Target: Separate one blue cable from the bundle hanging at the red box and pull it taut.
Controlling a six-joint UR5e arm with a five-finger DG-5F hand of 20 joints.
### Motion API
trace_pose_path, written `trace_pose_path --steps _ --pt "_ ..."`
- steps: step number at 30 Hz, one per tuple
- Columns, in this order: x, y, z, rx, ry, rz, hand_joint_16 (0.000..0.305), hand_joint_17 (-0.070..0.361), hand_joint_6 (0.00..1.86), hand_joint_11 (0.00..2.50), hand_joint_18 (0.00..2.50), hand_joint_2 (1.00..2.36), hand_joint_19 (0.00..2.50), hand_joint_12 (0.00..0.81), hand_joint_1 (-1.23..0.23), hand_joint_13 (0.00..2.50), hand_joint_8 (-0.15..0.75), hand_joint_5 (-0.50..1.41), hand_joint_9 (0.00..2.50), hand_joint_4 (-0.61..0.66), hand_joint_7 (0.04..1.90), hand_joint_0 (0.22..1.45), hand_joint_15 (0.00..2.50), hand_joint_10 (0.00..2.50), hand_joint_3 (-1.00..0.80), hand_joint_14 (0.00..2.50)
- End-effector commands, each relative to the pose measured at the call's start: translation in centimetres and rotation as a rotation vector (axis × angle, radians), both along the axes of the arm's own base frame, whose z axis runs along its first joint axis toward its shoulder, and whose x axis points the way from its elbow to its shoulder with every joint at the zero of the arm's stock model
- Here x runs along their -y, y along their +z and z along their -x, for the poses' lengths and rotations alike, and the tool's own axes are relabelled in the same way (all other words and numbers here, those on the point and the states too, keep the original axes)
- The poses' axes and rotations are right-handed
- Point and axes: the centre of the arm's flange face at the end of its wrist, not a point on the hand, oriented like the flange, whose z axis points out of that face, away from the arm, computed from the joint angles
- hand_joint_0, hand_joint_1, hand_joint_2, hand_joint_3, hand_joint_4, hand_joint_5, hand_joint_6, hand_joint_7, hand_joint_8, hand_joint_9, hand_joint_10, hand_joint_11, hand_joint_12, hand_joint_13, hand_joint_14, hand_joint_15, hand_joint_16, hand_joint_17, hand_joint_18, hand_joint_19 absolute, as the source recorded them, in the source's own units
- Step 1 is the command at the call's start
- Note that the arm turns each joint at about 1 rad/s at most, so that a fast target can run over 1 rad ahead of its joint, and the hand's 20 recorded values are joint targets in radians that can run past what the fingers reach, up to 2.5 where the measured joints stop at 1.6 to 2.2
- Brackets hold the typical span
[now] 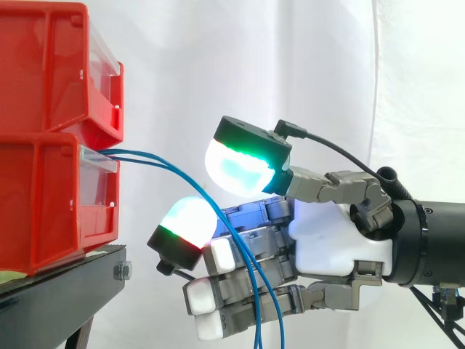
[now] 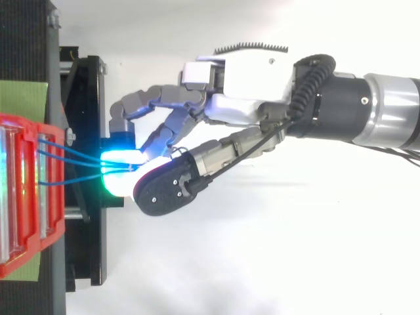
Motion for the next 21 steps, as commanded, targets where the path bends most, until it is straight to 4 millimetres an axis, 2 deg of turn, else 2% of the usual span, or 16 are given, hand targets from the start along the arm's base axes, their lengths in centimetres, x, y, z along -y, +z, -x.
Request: trace_pose_path --steps 1,5,9,16,21 --pt "0.7 0.1 0.0 0.003 -0.008 0.0 0.038 0.086 0.62 0.64 0.62 1.02 0.43 0.341 -0.65 0.88 0.352 -0.14 1.01 0.16 1.15 0.64 0.48 0.02 -0.32 0.02" --pt "0.9 0.5 0.1 0.008 -0.01 0.003 0.038 0.086 0.7 0.65 0.62 1.02 0.44 0.344 -0.64 0.89 0.354 -0.16 1.01 0.16 1.05 0.63 0.49 0.01 -0.31 0.02" --pt "1.4 1.9 0.3 0.022 -0.012 0.02 0.039 0.087 0.85 0.71 0.63 1.02 0.44 0.351 -0.64 0.89 0.368 -0.21 1.0 0.16 0.94 0.63 0.49 0.01 -0.24 0.02" --pt "1.7 3.2 0.7 0.011 -0.013 0.037 0.039 0.089 0.92 0.81 0.63 1.02 0.43 0.353 -0.68 0.88 0.382 -0.22 0.98 0.16 0.92 0.64 0.5 0.01 -0.19 0.02" --pt "1.7 3.7 0.9 0.009 -0.014 0.051 0.04 0.091 0.94 0.89 0.64 1.02 0.42 0.356 -0.76 0.88 0.376 -0.22 0.98 0.09 1.02 0.69 0.51 0.01 -0.2 0.02"
